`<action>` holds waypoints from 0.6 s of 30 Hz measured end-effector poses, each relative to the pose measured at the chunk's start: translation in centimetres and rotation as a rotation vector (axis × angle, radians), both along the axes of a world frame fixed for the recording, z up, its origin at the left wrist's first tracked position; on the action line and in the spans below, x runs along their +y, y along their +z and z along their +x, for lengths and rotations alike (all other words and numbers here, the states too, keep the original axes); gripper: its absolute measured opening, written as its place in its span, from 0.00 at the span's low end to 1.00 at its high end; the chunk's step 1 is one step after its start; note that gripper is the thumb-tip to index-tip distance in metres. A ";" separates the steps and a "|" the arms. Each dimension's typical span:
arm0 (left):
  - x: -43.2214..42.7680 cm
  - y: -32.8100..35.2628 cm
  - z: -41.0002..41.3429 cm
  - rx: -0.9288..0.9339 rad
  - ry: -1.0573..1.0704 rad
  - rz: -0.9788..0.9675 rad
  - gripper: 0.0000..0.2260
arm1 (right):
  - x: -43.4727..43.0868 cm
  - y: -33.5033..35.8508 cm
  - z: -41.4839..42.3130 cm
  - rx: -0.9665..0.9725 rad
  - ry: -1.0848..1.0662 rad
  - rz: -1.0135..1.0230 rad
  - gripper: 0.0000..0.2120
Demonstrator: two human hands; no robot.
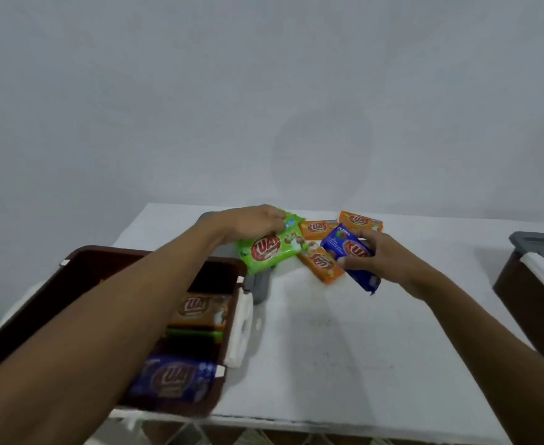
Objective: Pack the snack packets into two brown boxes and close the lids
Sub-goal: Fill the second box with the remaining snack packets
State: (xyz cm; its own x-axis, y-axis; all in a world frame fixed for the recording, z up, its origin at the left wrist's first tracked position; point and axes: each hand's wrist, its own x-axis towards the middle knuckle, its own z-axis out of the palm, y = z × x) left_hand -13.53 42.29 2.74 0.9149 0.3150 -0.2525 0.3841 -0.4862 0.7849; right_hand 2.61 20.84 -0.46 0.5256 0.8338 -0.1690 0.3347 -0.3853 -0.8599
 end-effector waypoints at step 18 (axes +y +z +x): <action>8.8 1.7 -18.9 0.198 -0.118 0.126 0.12 | 9.1 4.7 -17.9 -0.427 0.288 -0.180 0.17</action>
